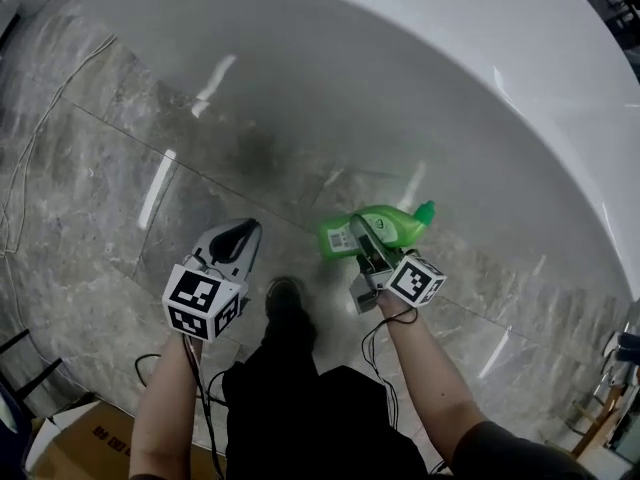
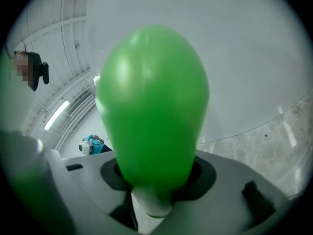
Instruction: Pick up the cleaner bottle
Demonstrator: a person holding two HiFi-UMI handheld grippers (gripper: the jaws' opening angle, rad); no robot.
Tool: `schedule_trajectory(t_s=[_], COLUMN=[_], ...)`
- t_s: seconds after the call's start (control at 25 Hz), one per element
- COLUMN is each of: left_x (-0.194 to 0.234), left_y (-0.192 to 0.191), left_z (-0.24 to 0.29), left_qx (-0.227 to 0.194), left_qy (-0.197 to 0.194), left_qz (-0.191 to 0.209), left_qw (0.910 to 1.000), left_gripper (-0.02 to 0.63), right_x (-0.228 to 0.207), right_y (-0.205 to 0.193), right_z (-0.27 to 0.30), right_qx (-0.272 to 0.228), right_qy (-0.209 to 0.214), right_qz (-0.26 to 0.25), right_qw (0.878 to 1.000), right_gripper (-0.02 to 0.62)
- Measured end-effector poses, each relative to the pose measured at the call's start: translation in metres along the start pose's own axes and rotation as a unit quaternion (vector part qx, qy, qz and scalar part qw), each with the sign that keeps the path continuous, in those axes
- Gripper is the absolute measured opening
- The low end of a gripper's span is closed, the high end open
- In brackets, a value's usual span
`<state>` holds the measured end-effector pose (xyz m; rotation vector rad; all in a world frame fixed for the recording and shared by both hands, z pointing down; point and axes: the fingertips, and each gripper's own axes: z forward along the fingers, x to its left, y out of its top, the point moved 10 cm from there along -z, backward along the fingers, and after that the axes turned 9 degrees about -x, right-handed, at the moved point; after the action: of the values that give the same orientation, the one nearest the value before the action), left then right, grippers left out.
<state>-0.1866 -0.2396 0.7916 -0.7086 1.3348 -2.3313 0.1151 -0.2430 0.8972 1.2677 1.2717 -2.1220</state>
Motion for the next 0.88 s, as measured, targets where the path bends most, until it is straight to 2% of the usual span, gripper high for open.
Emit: schedule_trajectory(t_s=[0.24,0.48,0.68,0.88], left_x=[-0.049,-0.103,-0.168,-0.256], left_y=[0.052,0.119,0.17,0.201], left_z=[-0.063,-0.115,-0.167,-0.233], left_qx=[-0.002,-0.039,-0.083,-0.107], left_qy=[0.014,0.034,0.061,0.079], left_qz=[-0.042,-0.087,-0.112,-0.108], left_qw=[0.999,0.9948,0.9884,0.9851], left_gripper=[0.029,0.029,0.029,0.029], right_x=[0.11,0.206,0.277,0.331], right_y=[0.035,0.072,0.109,0.139], right_z=[-0.043,-0.097,-0.17,-0.263], right_qx=[0.02,0.038,0.035,0.028], right_qy=[0.042,0.066,0.086,0.09], right_qz=[0.022,0.042,0.05,0.075], right_qw=[0.999,0.996,0.994,0.993], right_gripper=[0.192,0.193,0.193,0.193])
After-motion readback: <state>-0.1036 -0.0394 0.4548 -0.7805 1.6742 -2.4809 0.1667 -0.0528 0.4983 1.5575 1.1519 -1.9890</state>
